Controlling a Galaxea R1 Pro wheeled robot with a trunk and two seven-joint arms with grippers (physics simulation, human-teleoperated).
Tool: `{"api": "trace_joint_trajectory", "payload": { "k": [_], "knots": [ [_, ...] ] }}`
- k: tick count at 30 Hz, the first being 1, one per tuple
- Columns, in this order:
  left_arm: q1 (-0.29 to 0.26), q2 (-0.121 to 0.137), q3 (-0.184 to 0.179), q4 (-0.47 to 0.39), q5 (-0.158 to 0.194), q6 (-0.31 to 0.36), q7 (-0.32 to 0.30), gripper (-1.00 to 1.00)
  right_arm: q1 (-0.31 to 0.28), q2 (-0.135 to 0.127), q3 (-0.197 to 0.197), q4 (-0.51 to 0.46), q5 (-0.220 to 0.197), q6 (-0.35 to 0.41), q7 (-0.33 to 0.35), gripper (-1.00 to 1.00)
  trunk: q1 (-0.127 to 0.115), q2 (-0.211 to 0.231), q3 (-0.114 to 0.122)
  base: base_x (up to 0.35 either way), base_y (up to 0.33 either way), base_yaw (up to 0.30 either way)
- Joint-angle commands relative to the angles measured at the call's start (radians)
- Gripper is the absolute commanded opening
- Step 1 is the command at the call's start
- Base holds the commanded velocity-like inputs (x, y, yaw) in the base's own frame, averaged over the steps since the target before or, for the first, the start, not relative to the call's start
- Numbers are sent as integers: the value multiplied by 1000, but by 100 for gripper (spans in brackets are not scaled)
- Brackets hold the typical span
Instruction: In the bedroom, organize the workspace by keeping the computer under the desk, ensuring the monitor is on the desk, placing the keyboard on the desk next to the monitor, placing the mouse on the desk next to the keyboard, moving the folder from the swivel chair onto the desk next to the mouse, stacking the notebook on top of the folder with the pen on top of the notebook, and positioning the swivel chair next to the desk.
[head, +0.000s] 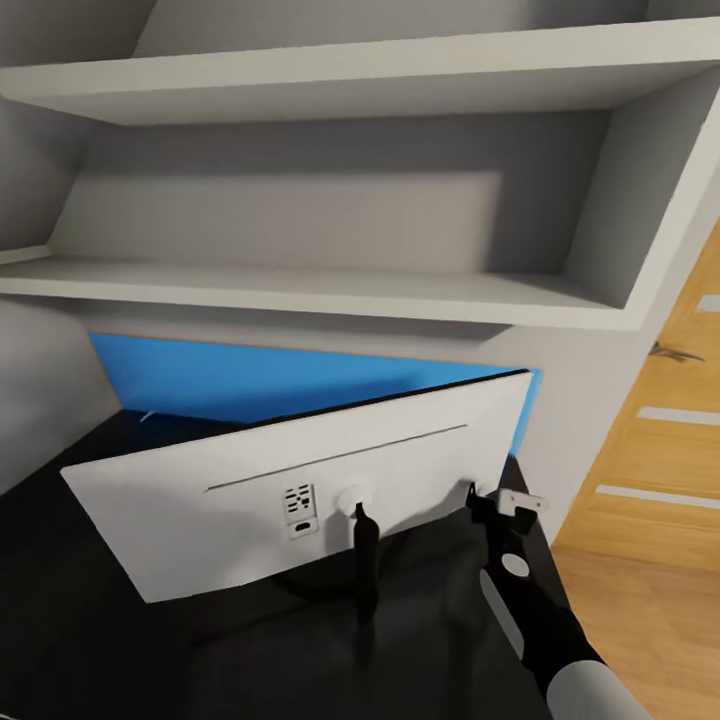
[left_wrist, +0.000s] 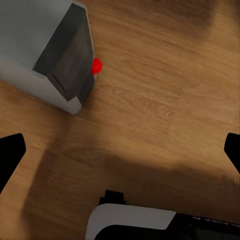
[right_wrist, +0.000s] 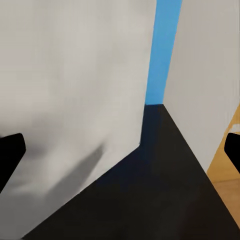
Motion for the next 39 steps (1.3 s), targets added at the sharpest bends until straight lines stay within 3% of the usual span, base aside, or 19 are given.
{"api": "trace_joint_trajectory", "payload": {
  "k": [1,39],
  "knots": [
    [0,0,-3,0,11,-1,-8,100,-1,-1,5,2,-10,-6,-4,100,1,-1,-1,134,0,0],
    [0,0,-4,0,12,-1,-7,100,-1,1,10,4,-4,-6,-3,100,1,-1,-1,28,0,0]
  ]
}}
